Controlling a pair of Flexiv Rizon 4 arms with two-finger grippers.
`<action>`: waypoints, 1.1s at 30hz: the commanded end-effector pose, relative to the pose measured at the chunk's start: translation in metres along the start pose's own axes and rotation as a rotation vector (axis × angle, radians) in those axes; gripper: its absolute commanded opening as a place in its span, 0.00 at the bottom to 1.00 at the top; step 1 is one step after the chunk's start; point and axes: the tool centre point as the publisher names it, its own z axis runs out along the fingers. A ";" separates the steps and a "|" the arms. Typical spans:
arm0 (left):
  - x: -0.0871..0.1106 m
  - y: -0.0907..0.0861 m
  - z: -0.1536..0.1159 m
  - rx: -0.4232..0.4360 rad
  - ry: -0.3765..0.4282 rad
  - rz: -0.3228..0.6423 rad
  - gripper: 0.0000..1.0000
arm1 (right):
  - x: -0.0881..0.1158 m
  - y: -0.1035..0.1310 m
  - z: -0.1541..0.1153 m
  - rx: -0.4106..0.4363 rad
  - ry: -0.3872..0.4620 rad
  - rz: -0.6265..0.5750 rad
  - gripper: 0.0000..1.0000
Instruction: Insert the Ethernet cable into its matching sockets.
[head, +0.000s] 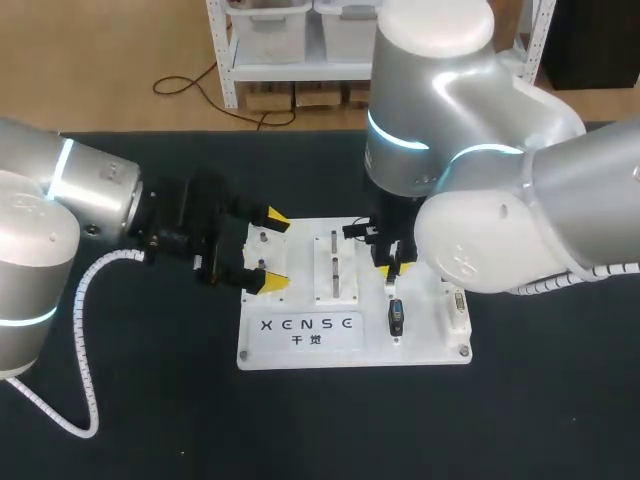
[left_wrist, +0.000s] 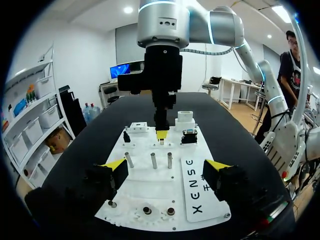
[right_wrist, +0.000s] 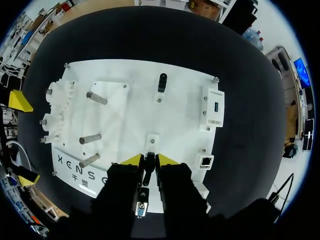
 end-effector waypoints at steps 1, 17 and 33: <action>0.001 0.001 0.000 0.001 -0.001 0.000 1.00 | 0.000 0.000 -0.001 -0.001 0.000 -0.002 0.00; 0.001 0.001 0.000 0.001 -0.001 0.000 1.00 | -0.001 -0.015 -0.032 -0.004 -0.023 -0.019 0.00; 0.001 0.001 0.000 0.001 -0.001 0.000 1.00 | 0.009 -0.058 -0.030 0.044 0.007 0.061 0.00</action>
